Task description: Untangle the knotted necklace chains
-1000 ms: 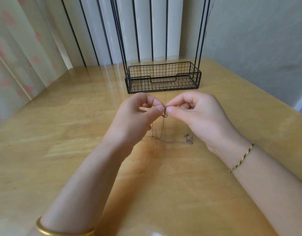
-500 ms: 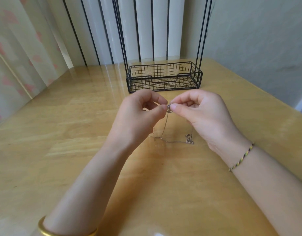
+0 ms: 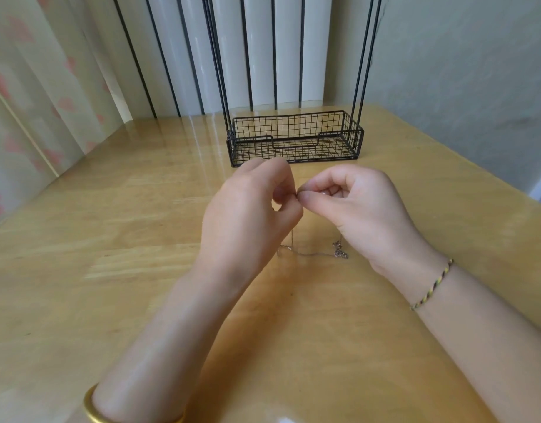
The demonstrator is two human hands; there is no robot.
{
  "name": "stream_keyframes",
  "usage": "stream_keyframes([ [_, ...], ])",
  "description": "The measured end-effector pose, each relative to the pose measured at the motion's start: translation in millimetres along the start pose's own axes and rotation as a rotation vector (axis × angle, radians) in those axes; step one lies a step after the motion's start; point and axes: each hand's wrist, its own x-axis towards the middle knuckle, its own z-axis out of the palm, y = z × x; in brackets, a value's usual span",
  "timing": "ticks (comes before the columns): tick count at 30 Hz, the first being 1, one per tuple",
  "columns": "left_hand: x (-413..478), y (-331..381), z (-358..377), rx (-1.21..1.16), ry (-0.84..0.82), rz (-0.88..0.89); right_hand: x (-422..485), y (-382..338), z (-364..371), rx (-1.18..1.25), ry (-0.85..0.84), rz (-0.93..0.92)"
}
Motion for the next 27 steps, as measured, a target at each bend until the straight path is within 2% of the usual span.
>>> stream_keyframes([
  [3,1,2,-1,-0.043,-0.016,-0.038,0,0,-1,0.088,-0.016,0.057],
  [8,4,7,-7,-0.547,-0.112,-0.387,2,2,-4,0.250,-0.039,0.146],
  [10,4,7,-7,-0.611,-0.154,-0.453,2,3,-4,0.265,-0.037,0.151],
  [21,3,13,-7,-0.426,-0.119,-0.389,3,4,-5,0.119,0.020,0.088],
  [27,3,11,-5,-0.296,-0.084,-0.302,1,1,-4,0.045,0.005,-0.017],
])
